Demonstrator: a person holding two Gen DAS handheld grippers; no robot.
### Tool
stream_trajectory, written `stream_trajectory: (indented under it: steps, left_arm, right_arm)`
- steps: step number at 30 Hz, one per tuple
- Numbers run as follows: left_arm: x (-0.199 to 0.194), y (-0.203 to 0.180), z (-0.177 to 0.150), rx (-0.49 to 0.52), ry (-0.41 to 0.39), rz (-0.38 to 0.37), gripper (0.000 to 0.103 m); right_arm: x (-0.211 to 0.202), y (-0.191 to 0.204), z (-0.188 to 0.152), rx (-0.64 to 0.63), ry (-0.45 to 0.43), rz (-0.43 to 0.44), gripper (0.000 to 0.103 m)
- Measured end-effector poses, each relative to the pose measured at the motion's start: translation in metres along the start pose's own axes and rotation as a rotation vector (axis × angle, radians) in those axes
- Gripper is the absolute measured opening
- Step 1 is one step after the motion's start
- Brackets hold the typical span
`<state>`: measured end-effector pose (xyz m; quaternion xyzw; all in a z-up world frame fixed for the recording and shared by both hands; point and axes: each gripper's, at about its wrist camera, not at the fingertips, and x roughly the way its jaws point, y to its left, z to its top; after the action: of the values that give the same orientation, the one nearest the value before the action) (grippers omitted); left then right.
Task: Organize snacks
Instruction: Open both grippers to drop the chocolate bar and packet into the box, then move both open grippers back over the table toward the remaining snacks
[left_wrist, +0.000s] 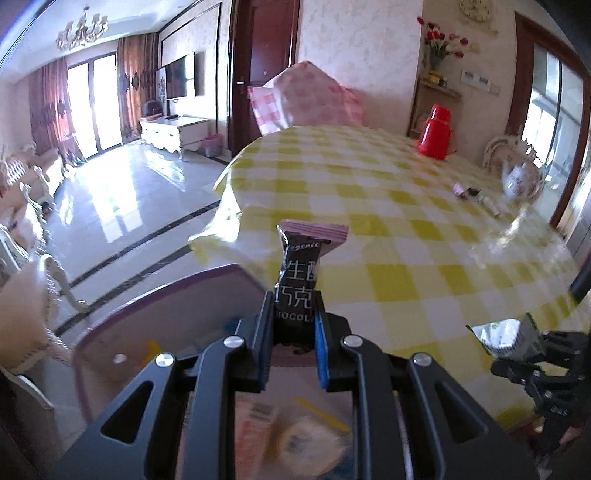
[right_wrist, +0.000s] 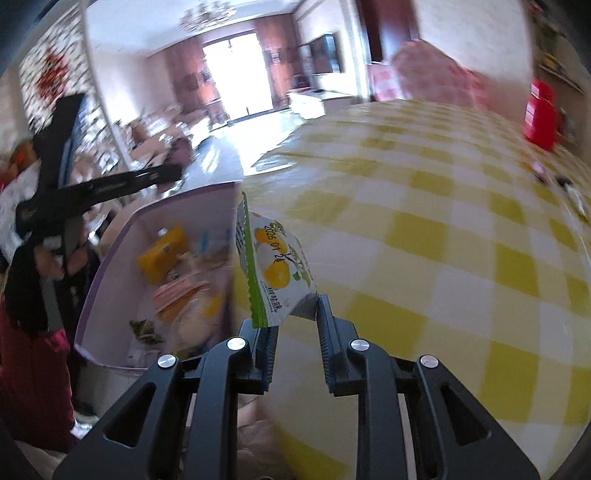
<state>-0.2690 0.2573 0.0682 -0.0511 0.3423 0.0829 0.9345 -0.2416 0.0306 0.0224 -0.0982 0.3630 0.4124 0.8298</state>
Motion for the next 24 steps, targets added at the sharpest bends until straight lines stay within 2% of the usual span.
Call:
stream_trajectory:
  steps: [6,10,12,13,14,15,16,17,19,23,24]
  left_arm:
    - [0.014,0.006,-0.015,0.132,0.141,0.012,0.021]
    - [0.02,0.021,-0.023,0.151,0.193,0.089,0.022]
    - [0.021,0.034,-0.025,0.138,0.209,0.155,0.024]
    - [0.022,0.038,-0.024,0.126,0.212,0.172,0.028]
    - [0.021,0.045,-0.024,0.098,0.211,0.202,0.054]
    - [0.02,0.049,-0.023,0.075,0.202,0.233,0.08]
    - [0.017,0.054,-0.021,0.05,0.182,0.277,0.087]
    - [0.014,0.055,-0.02,0.032,0.168,0.302,0.09]
    - [0.01,0.06,-0.016,-0.025,0.147,0.306,0.091]
    - [0.0,0.066,-0.007,-0.175,0.067,0.17,0.098]
    - [-0.002,0.065,-0.005,-0.218,0.043,0.106,0.099]
  right_arm:
    - [0.025,0.056,0.013,-0.155,0.042,0.082,0.022]
    - [0.039,0.09,0.018,-0.251,0.064,0.132,0.022]
    - [0.045,0.104,0.018,-0.283,0.077,0.202,0.024]
    - [0.047,0.111,0.018,-0.298,0.073,0.243,0.025]
    - [0.047,0.117,0.018,-0.308,0.064,0.264,0.028]
    - [0.046,0.119,0.018,-0.304,0.055,0.27,0.047]
    - [0.043,0.115,0.018,-0.287,0.032,0.277,0.068]
    - [0.038,0.108,0.02,-0.258,0.006,0.281,0.073]
    - [0.029,0.087,0.023,-0.201,-0.022,0.251,0.074]
    - [0.013,0.023,0.031,-0.03,-0.071,0.119,0.076]
    - [0.012,0.007,0.033,0.017,-0.076,0.096,0.077]
